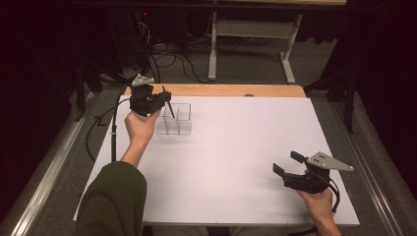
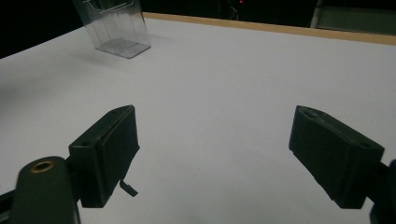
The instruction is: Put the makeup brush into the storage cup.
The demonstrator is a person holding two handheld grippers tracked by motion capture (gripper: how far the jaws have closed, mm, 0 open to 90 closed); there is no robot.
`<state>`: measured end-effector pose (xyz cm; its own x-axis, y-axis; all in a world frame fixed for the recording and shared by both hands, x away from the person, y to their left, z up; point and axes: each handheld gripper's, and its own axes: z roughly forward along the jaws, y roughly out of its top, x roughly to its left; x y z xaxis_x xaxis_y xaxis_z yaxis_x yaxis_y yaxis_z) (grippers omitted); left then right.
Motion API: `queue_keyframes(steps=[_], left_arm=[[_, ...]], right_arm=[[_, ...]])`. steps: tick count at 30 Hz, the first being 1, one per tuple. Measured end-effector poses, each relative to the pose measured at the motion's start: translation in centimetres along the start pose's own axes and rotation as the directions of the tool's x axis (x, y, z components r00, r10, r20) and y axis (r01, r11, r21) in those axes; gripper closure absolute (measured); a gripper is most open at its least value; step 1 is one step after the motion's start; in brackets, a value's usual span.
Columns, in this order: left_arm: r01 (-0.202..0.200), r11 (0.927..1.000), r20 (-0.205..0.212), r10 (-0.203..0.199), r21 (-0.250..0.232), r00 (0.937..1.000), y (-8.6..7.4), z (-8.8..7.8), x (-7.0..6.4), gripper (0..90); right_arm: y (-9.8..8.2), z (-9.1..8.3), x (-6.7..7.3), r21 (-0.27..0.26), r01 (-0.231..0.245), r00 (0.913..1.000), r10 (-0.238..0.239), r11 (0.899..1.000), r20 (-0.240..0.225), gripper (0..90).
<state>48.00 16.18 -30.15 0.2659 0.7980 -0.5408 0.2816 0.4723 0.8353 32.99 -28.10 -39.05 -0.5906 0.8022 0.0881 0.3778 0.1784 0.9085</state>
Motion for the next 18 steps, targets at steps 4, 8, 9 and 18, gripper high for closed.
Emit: queue_keyframes(steps=[4,8,9,18], left_arm=[[-0.008,0.9999,-0.014,0.008,0.015,0.9999,-0.3,0.31,0.17,81.8],[-0.006,0.9998,-0.019,0.007,0.02,0.9998,-0.38,0.41,0.31,81.8],[-0.009,0.9997,-0.019,0.01,0.024,0.9998,-0.38,0.4,0.31,81.8],[-0.026,0.9981,-0.036,0.028,0.055,0.999,-0.86,0.78,0.5,81.7]], right_arm=[[0.0,0.0,0.01,0.001,0.0,1.0,0.0,1.0,-0.001,16.8],[0.0,0.02,0.0,0.002,-0.001,1.0,0.001,1.0,0.001,16.9],[0.0,0.02,-0.02,0.003,-0.002,1.0,0.002,1.0,0.003,17.0],[-0.01,0.03,0.01,0.003,-0.002,1.0,0.002,1.0,0.003,17.0]])
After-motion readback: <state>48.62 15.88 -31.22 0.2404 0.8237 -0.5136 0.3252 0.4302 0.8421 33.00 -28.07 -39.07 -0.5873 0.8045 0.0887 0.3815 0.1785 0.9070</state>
